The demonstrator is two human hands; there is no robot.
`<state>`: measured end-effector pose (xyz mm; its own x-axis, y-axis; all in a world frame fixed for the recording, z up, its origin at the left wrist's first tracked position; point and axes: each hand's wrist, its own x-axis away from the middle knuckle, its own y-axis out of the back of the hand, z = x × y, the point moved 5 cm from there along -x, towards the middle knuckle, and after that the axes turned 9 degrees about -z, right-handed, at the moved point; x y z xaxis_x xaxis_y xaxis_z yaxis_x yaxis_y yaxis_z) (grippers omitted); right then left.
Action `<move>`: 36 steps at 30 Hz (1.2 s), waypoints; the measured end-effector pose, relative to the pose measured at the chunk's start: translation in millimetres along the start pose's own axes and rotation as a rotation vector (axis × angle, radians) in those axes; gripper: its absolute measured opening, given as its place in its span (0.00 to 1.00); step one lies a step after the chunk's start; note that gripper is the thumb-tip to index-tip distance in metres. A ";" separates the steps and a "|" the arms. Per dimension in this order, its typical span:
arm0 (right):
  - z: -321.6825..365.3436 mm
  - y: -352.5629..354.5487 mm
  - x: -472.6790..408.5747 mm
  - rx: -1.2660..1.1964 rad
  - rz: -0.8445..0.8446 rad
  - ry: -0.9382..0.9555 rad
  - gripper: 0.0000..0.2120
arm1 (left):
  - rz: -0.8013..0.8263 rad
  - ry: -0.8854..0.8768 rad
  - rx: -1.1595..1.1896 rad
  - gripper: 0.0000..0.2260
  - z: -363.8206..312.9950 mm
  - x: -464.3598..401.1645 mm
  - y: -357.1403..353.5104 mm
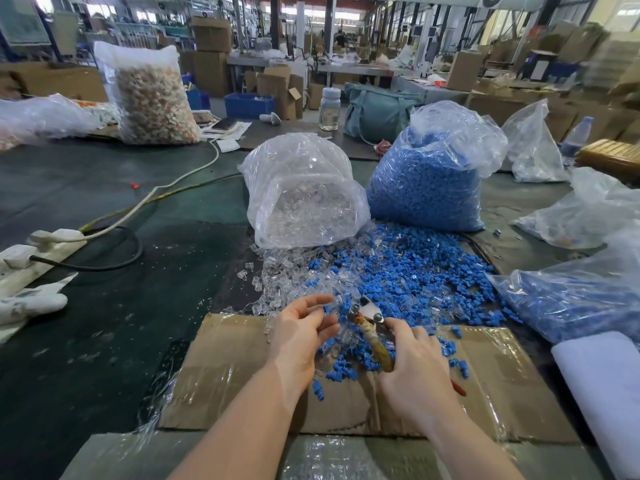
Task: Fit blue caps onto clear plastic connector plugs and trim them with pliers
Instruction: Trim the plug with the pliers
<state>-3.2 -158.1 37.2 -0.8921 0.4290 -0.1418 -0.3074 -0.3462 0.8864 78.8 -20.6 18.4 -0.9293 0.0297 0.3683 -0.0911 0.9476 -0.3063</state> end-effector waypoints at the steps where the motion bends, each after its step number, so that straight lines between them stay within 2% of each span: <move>1: -0.3 -0.5 -1.1 0.035 -0.007 0.007 0.31 | 0.016 -0.036 -0.075 0.12 -1.8 1.3 -2.3; 6: 0.8 -1.7 -5.2 0.095 -0.031 0.040 0.31 | 0.072 -0.203 -0.469 0.16 -7.6 4.9 -14.4; 11: -4.3 -3.4 -7.2 0.060 -0.059 0.038 0.30 | 0.046 -0.212 -0.516 0.15 -10.1 -0.4 -9.4; 15: -6.8 -4.1 -7.3 0.071 -0.088 0.036 0.31 | 0.130 -0.245 -0.552 0.14 -7.2 1.8 -13.6; 20: -5.8 -2.8 -4.8 0.087 -0.127 0.065 0.33 | 0.065 -0.147 -0.384 0.10 -4.6 -5.3 -12.5; 24: -2.7 -2.0 -4.1 0.116 -0.164 0.113 0.34 | 0.061 -0.090 -0.292 0.06 -4.9 -7.2 -14.4; 31: -4.0 -5.9 -3.3 0.161 -0.200 0.152 0.35 | 0.094 0.133 -0.007 0.05 -5.0 -6.7 -17.3; 36: -6.5 -7.4 -2.6 0.166 -0.194 0.195 0.36 | 0.135 0.135 -0.087 0.04 -4.2 -7.3 -16.2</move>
<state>-0.8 -162.1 28.1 -0.8735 0.3004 -0.3829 -0.4342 -0.1253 0.8921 88.6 -34.8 24.3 -0.8742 0.1946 0.4449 0.0674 0.9559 -0.2859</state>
